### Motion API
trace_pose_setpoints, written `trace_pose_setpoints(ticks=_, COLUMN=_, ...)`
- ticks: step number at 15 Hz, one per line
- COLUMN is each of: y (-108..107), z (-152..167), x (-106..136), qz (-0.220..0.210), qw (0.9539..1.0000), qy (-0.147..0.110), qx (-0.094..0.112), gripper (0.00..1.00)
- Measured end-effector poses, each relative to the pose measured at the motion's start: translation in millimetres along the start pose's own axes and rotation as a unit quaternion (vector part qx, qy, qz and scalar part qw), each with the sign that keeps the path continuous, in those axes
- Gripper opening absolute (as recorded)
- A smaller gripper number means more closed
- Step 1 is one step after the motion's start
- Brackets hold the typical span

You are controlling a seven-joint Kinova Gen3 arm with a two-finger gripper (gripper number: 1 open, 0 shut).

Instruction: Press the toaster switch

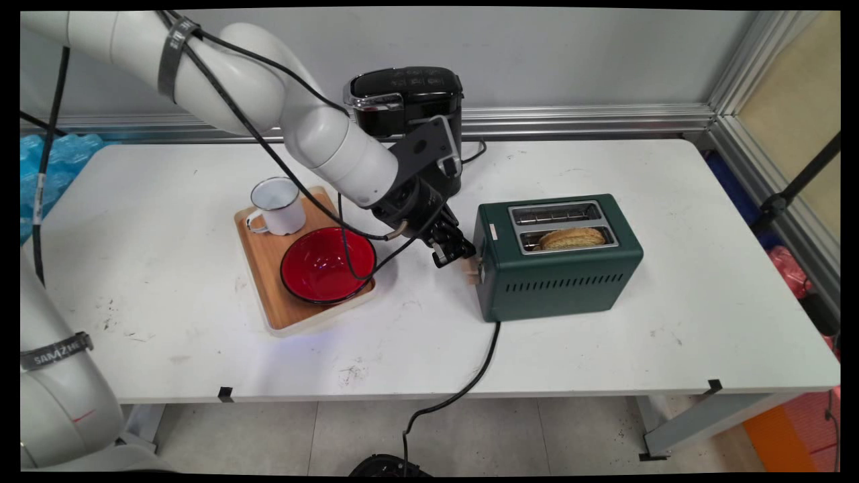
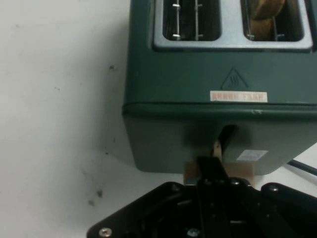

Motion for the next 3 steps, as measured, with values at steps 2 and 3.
trace_pose_setpoints(ticks=2, y=-0.3, z=1.2, x=-0.9, qz=0.0, qw=1.0, qy=-0.002, qx=-0.001, gripper=0.0)
trace_pose_setpoints(ticks=3, y=-0.5, z=1.5, x=-1.6, qz=0.001, qw=1.0, qy=-0.003, qx=-0.002, gripper=0.0)
